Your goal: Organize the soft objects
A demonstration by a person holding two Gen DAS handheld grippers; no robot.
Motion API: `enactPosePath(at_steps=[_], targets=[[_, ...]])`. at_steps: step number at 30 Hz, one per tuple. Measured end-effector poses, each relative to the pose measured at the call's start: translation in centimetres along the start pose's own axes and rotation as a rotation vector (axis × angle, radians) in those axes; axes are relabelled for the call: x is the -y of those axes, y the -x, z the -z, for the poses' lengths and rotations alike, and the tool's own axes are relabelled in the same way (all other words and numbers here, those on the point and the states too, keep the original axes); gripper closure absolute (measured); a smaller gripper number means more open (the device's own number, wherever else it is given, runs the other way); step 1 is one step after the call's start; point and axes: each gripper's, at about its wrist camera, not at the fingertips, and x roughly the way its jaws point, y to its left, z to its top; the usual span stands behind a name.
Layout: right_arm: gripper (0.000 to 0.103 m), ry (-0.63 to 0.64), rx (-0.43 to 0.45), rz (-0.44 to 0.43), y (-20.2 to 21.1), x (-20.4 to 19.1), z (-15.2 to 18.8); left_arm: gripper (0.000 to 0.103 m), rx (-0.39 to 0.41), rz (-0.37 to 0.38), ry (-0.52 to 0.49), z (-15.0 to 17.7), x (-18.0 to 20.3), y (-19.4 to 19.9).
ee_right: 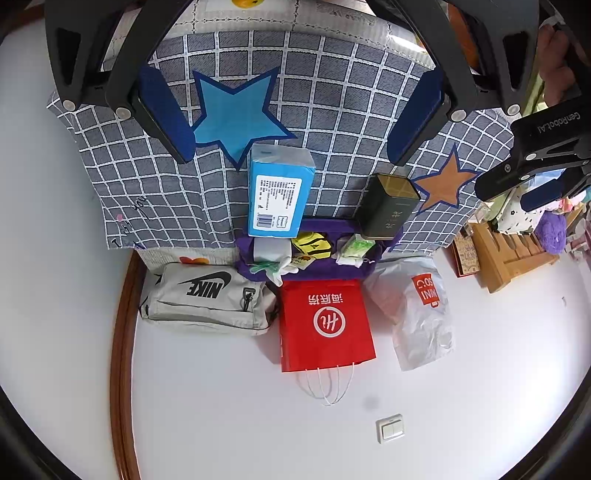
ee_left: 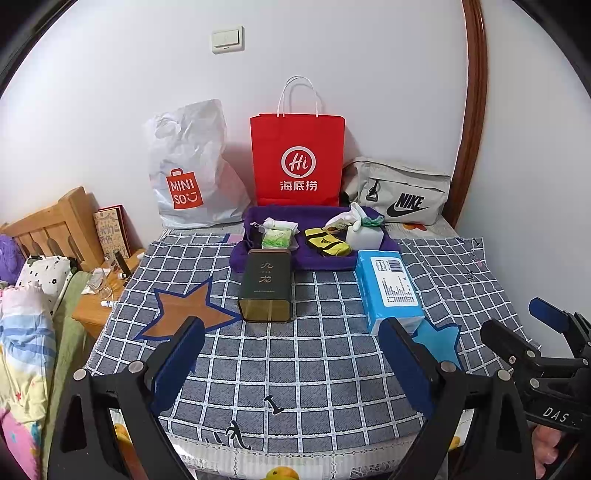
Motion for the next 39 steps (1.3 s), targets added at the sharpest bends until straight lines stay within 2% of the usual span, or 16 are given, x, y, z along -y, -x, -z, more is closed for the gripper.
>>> enactPosePath(at_steps=[39], targets=[[0.001, 0.001, 0.007, 0.001, 0.33, -0.68, 0.12, 0.008, -0.003, 0.004, 0.000, 0.07, -0.14, 0.00]])
